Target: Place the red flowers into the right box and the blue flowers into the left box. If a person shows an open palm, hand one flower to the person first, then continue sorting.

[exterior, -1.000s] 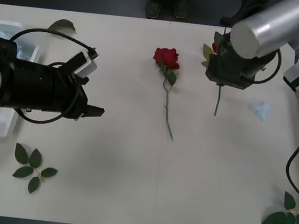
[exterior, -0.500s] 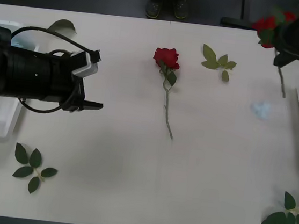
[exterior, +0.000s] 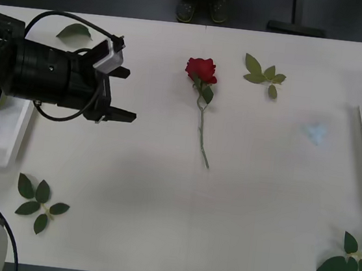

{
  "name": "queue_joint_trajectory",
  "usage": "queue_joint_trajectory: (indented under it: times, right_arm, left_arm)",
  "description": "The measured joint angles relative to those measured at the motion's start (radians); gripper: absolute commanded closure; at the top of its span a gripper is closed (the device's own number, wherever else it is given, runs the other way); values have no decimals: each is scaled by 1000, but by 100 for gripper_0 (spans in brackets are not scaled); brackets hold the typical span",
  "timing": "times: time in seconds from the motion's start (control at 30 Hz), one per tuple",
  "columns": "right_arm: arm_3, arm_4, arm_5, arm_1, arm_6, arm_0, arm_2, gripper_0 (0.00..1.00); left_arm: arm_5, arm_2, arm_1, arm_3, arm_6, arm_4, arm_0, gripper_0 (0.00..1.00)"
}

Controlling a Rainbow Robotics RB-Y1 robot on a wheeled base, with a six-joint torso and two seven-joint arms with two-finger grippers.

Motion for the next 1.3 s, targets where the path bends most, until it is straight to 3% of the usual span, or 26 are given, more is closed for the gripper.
queue_joint_trajectory:
  times: [0.13,0.43,0.83,1.07,1.1,1.17,1.2,1.23,1.3]
  right_arm:
    - [151,113,-27,3,75,1,1,100]
    - [439,257,-258,42,334,6,1,100]
    - [460,410,-450,130,376,163,1,100]
    - [460,462,-462,151,376,180,1,100]
    - [460,462,-462,151,376,180,1,92]
    - [460,459,-464,151,376,180,1,50]
    - [460,453,-467,151,376,180,1,15]
    - [460,445,-475,151,376,180,1,0]
    - [460,431,-490,151,376,180,1,0]
  left_arm:
    - [1,0,0,0,0,0,-10,0]
    - [1,0,0,0,0,-14,-10,0]
    - [2,0,0,0,0,-14,-10,0]
    - [7,0,0,0,0,-14,-10,0]
    - [7,0,0,0,0,-14,-10,0]
    - [7,0,0,0,0,-14,-10,0]
    - [7,0,0,0,0,-14,-10,0]
    - [7,0,0,0,0,-14,-10,0]
    - [7,0,0,0,0,-14,-10,0]
